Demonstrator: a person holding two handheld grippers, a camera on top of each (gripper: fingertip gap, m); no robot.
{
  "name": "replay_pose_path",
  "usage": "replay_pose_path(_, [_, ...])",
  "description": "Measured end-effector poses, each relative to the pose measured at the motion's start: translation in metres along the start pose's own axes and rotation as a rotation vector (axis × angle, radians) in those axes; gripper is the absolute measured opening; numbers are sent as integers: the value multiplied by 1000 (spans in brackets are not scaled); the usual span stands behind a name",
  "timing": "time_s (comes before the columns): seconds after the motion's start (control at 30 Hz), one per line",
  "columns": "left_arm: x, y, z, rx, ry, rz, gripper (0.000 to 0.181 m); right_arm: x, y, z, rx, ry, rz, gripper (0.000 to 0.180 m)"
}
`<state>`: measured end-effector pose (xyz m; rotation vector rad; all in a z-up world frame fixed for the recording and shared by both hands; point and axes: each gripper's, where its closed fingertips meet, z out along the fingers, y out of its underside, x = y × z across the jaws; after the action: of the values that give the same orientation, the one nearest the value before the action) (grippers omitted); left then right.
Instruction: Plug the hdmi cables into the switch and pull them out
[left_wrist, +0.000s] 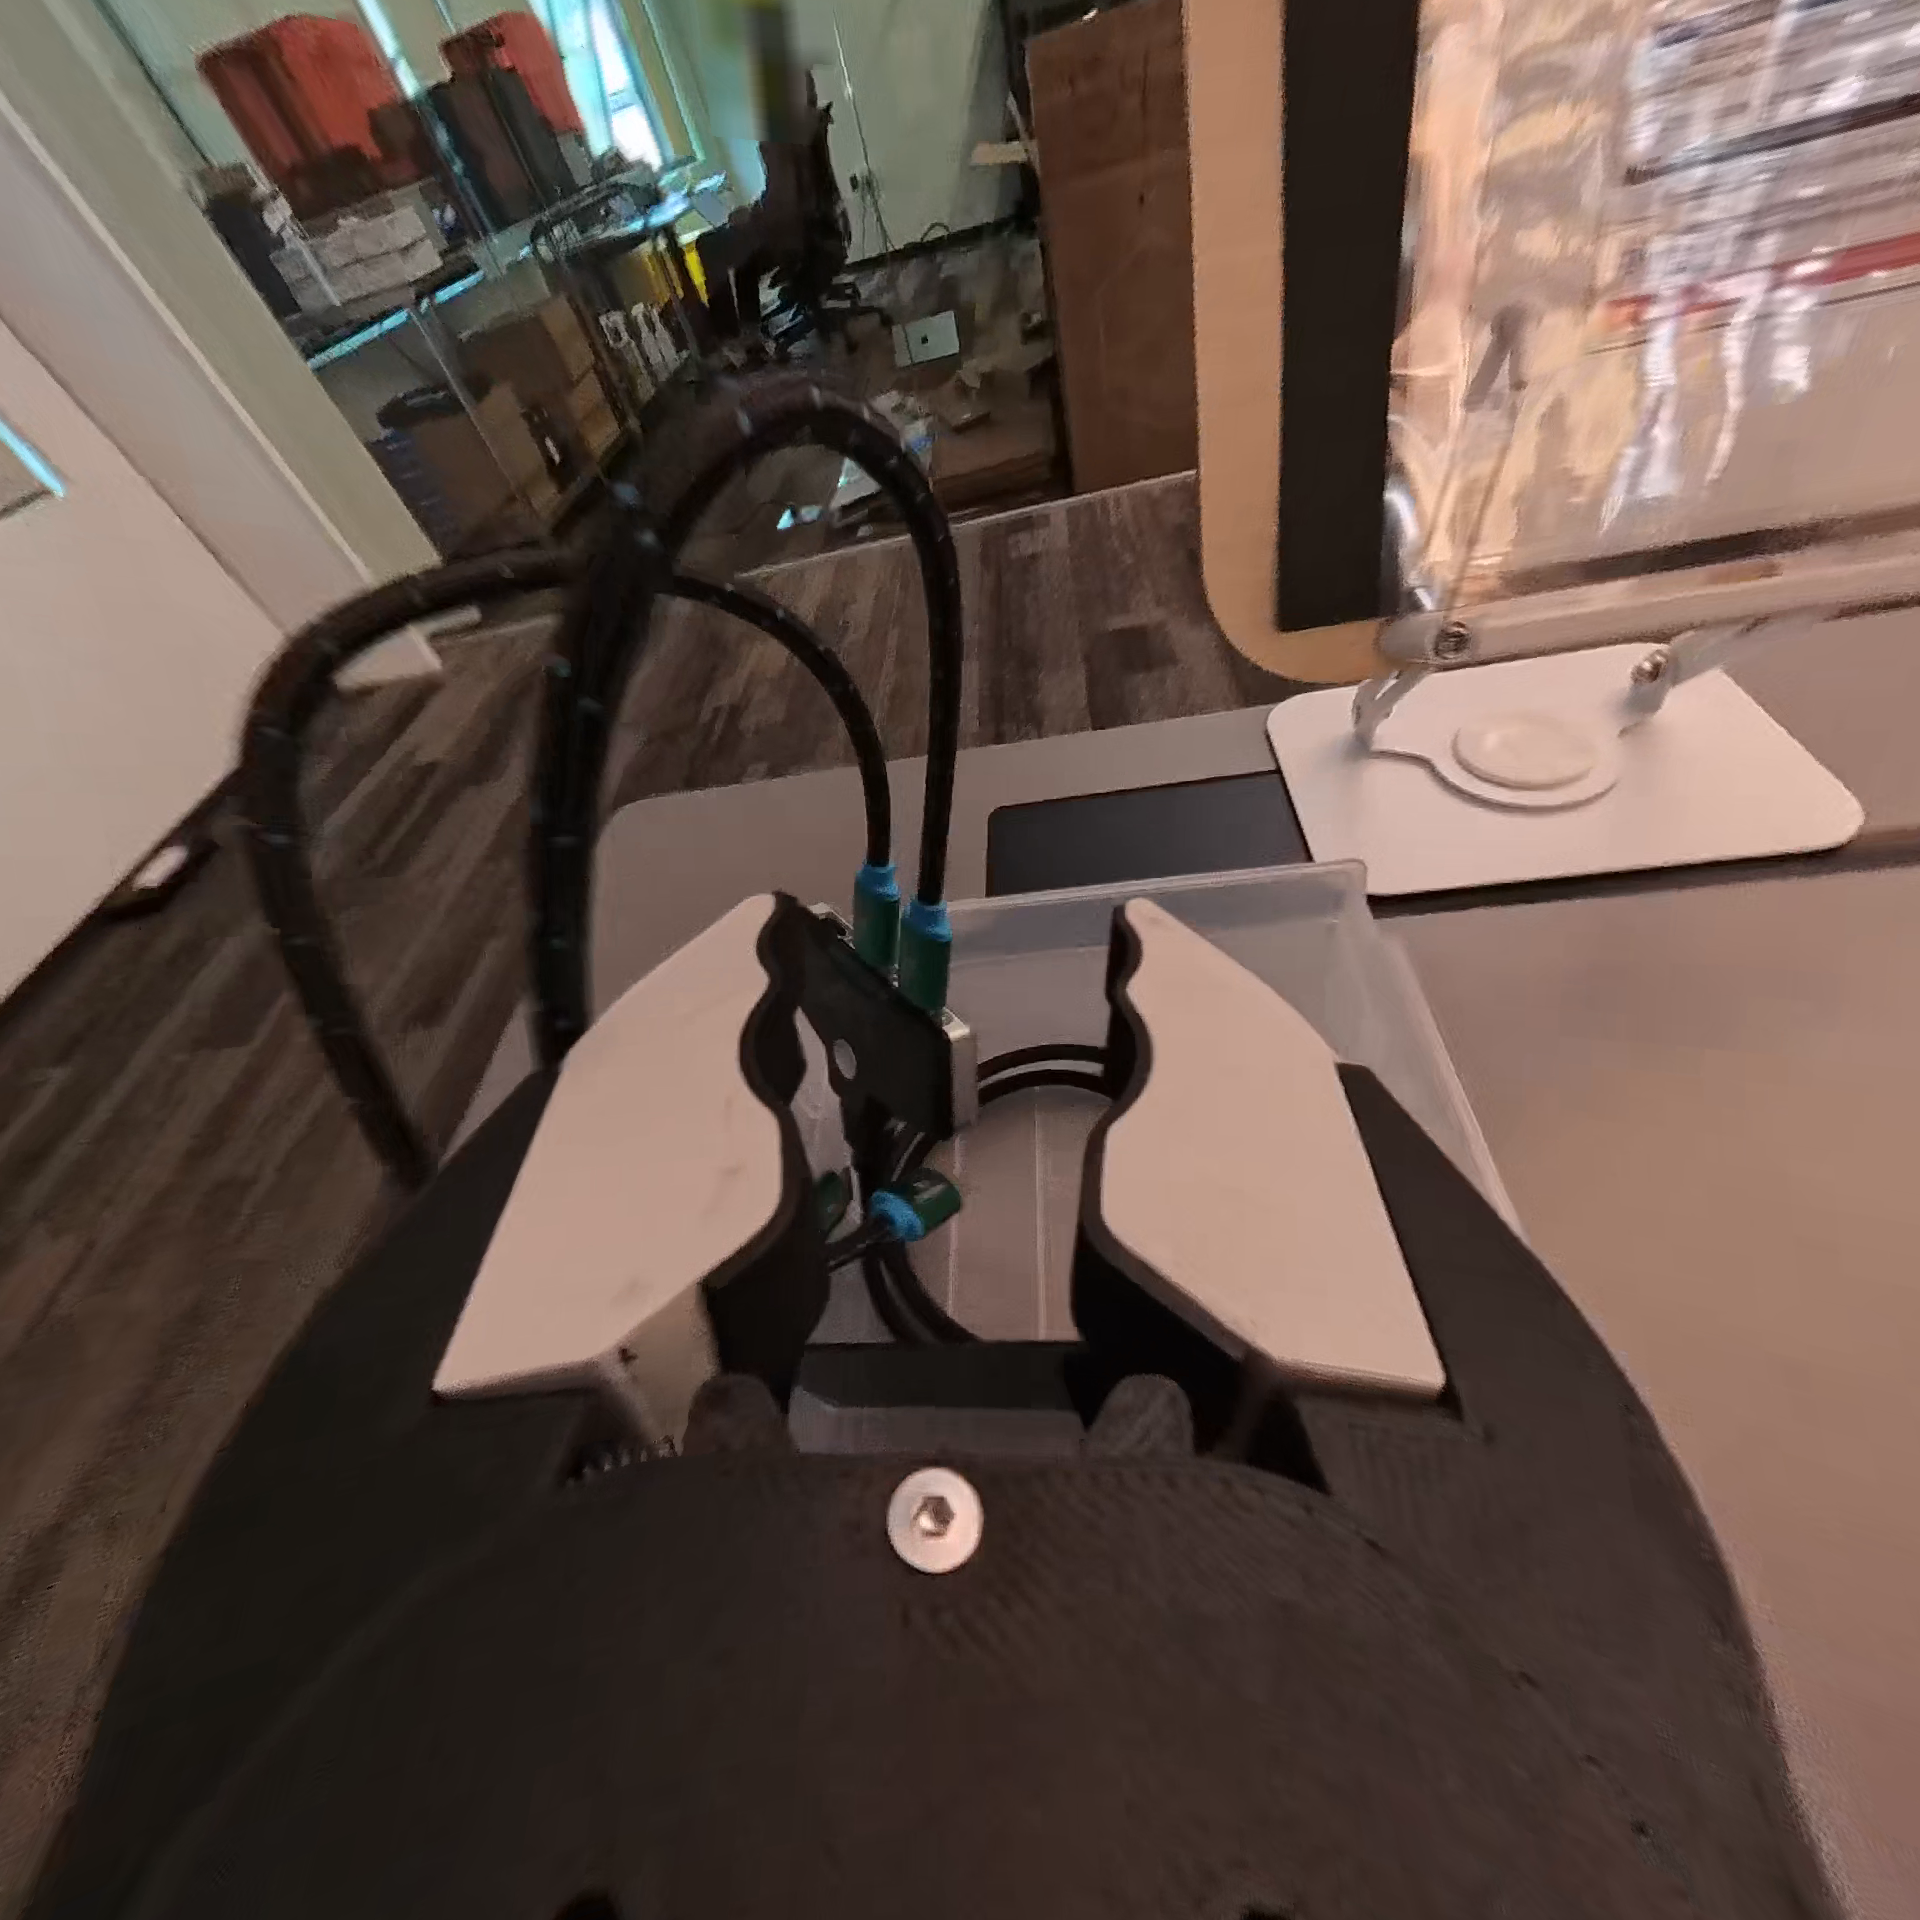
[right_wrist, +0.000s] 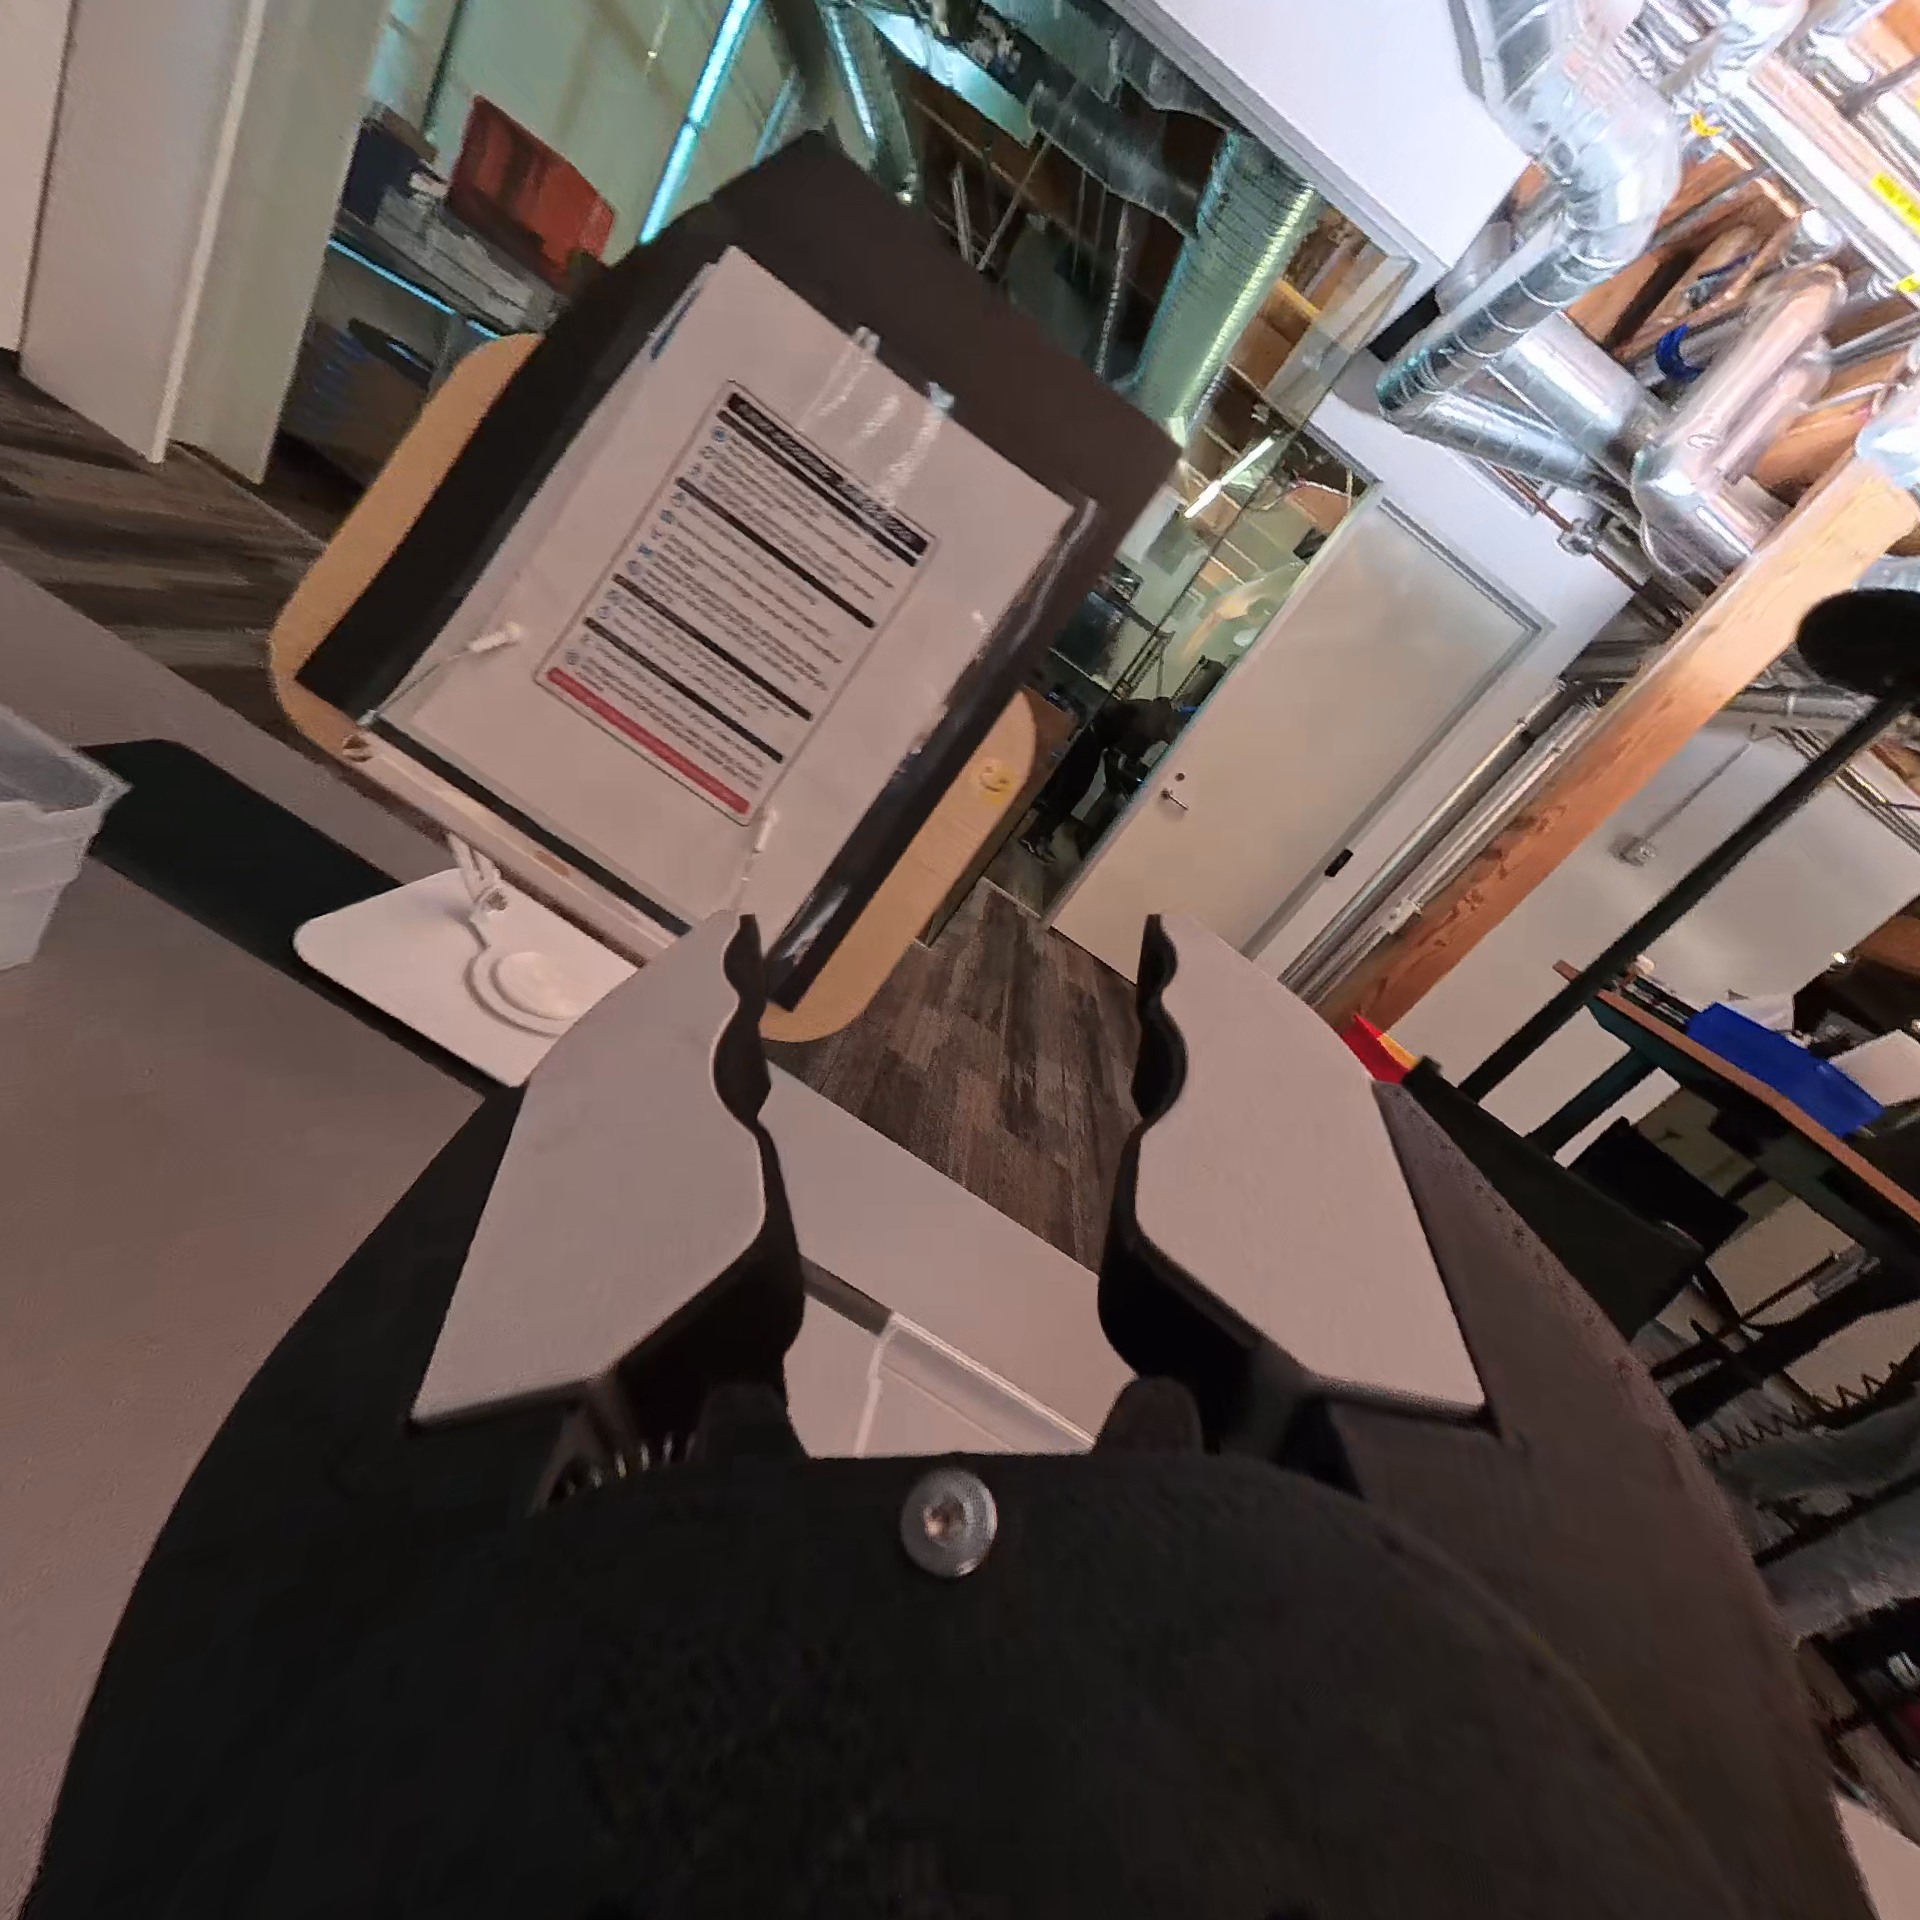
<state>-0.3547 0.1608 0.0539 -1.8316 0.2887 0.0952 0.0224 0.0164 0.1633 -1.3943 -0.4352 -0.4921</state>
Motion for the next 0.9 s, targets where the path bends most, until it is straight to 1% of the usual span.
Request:
replay_pose_path(0.1, [-1, 27, 28, -117, -75, -22, 71, -17, -2, 2, 3, -33, -21, 70])
replay_pose_path(0.2, [-5, 53, 51, -177, -158, 29, 74, -23, -4, 2, 7, -30, -10, 73])
replay_pose_path(0.23, [-7, 61, 57, -194, -182, 41, 78, -24, -5, 1, 14, -24, 5, 74])
replay_pose_path(0.3, [-12, 73, 65, -216, -222, 36, 78, -26, -9, 0, 37, -14, 36, 77])
replay_pose_path(0.47, [-24, 79, 69, -162, -306, 79, 68, -37, -15, -1, 61, -17, 26, 79])
replay_pose_path(0.77, [-20, 96, 77, -215, -274, 86, 61, -40, -14, -1, 43, -47, 14, 78])
replay_pose_path(0.83, [-20, 102, 79, -230, -272, 76, 49, -37, -14, -2, 45, -46, 19, 78])
replay_pose_path(0.87, [-22, 106, 79, -230, -277, 53, 34, -36, -14, -2, 45, -46, 21, 78])
replay_pose_path(0.9, [-23, 107, 80, -223, -265, 29, 31, -35, -14, -2, 44, -46, 24, 78])
